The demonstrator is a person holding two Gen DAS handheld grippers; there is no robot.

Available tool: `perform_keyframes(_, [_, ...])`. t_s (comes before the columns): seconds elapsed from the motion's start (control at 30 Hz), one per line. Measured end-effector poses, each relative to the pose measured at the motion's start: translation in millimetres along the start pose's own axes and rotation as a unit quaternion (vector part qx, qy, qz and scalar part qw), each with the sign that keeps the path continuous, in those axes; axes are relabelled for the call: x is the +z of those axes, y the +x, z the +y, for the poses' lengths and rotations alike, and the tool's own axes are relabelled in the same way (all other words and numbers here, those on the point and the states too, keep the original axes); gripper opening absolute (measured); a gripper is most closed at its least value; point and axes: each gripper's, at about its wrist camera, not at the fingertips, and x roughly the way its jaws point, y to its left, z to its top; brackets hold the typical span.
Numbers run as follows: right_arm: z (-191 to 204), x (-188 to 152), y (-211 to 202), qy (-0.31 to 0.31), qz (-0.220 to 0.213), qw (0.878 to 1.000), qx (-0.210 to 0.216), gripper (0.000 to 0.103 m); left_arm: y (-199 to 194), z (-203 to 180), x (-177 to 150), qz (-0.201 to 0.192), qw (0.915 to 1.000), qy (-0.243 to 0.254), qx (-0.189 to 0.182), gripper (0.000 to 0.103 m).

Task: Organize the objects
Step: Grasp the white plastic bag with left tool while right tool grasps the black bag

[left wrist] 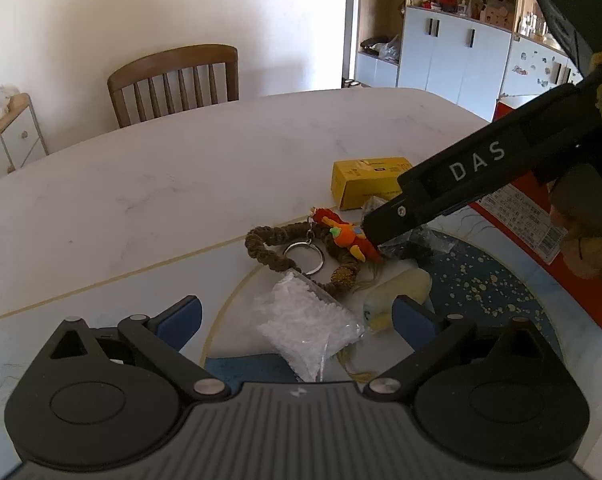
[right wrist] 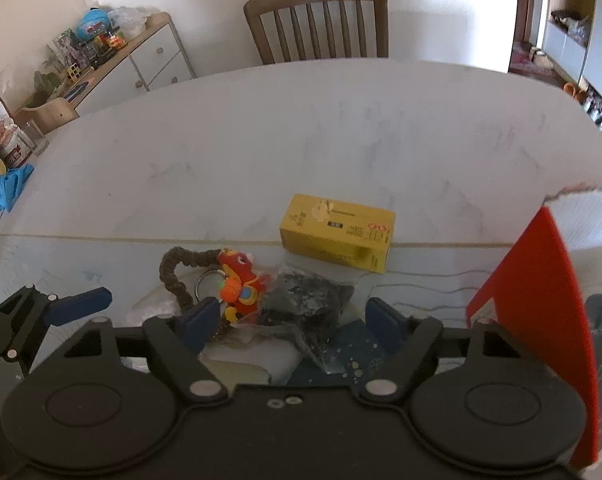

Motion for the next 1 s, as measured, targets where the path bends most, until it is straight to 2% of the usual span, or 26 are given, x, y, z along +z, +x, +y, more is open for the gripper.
perform_keyframes(0.13, [-3.7, -0.3, 1.7, 0.012, 0.005, 1.0, 0.011, 0.068, 0.5, 0.2, -2.2, 0.008, 0.9997, -0.007, -0.02, 0.082])
perform_keyframes(0.2, [-5.1, -0.4, 1.3, 0.016, 0.006, 1.0, 0.016, 0.065, -0.7, 1.6, -4.1, 0.01, 0.9995, -0.016, -0.027, 0.077])
perform_keyframes(0.27, [-5.6, -0.8, 1.3, 0.019, 0.007, 1.0, 0.02, 0.06, -1.8, 4.2, -5.3, 0.012, 0.9991, -0.028, -0.031, 0.072])
perform_keyframes(0.33, [-5.4, -1.0, 0.2, 0.022, 0.006, 1.0, 0.018, 0.058, -2.5, 4.7, -5.0, 0.016, 0.9988, -0.033, -0.032, 0.059])
perform_keyframes(0.43, [-3.2, -1.2, -2.4, 0.021, 0.002, 1.0, 0.018, 0.052, -5.0, 5.2, -4.2, 0.018, 0.9987, -0.037, -0.031, 0.05])
perform_keyframes(0.63, [-0.9, -3.3, -10.0, 0.018, -0.002, 1.0, 0.013, 0.04, -9.8, 7.1, -0.4, 0.022, 0.9983, -0.048, -0.025, 0.04])
perform_keyframes(0.83, [-2.2, -10.4, -29.4, 0.017, -0.015, 1.0, 0.012, 0.034, -16.7, 3.9, 1.4, 0.028, 0.9985, -0.043, -0.021, 0.033])
perform_keyframes(1.0, [1.5, -21.4, -50.3, 0.014, -0.026, 0.999, 0.02, 0.03, -27.6, 0.7, 1.1, 0.027, 0.9986, -0.039, -0.024, 0.032])
